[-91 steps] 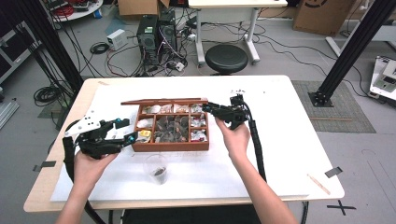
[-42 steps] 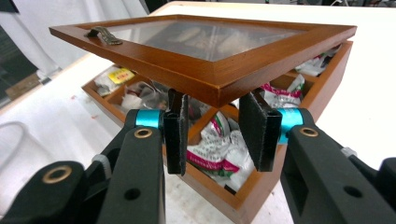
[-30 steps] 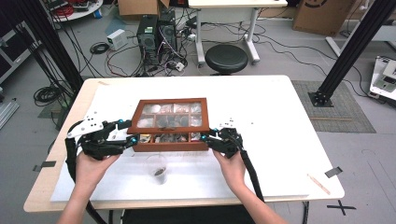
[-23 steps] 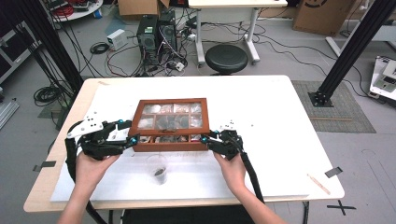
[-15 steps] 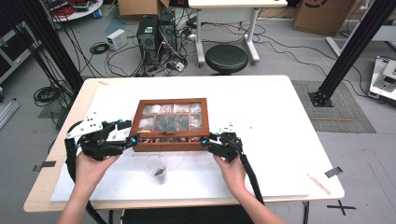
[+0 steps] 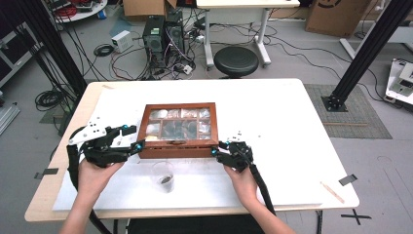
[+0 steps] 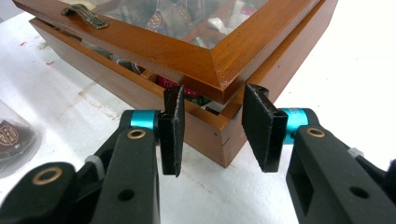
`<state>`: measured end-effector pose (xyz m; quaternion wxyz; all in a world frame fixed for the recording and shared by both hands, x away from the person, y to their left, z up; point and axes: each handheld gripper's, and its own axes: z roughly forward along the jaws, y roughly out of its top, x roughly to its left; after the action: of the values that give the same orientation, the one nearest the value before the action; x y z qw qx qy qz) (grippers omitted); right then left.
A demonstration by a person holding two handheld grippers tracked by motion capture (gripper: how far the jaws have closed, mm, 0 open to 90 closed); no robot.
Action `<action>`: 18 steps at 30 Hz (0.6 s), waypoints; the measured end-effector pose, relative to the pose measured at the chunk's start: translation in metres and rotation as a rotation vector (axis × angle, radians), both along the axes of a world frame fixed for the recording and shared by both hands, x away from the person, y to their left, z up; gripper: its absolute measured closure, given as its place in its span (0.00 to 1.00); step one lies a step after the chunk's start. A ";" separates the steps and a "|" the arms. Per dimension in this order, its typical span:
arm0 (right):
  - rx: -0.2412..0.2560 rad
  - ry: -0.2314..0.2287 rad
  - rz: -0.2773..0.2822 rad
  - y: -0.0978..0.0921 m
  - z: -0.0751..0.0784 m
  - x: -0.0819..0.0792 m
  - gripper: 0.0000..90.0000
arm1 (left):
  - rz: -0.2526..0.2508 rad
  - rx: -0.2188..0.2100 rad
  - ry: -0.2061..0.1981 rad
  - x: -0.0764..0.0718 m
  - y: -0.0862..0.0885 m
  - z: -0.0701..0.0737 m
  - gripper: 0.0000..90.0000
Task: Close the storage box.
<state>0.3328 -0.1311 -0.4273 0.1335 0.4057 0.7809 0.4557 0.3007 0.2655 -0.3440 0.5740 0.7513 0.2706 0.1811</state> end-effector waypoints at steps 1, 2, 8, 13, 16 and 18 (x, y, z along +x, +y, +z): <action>0.000 -0.002 -0.001 0.000 0.000 0.000 0.67 | 0.000 0.000 0.000 0.000 0.000 0.000 0.41; -0.001 -0.003 0.000 0.000 0.000 0.000 0.67 | 0.000 -0.001 0.000 0.000 0.000 0.000 0.41; -0.016 0.008 -0.002 0.000 -0.004 0.000 0.66 | -0.002 -0.001 -0.001 0.000 0.000 0.000 0.41; -0.015 0.013 0.001 0.000 -0.006 0.000 0.66 | -0.002 0.003 -0.001 0.001 0.000 -0.001 0.41; -0.016 0.024 0.008 -0.001 -0.007 0.000 0.65 | -0.001 0.004 0.002 0.003 0.000 -0.002 0.41; -0.008 0.023 0.010 -0.002 -0.008 0.000 0.65 | -0.002 0.004 0.006 0.005 0.000 -0.002 0.41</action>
<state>0.3325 -0.1329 -0.4350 0.1239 0.4063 0.7862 0.4488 0.3052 0.2650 -0.3462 0.5720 0.7531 0.2713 0.1790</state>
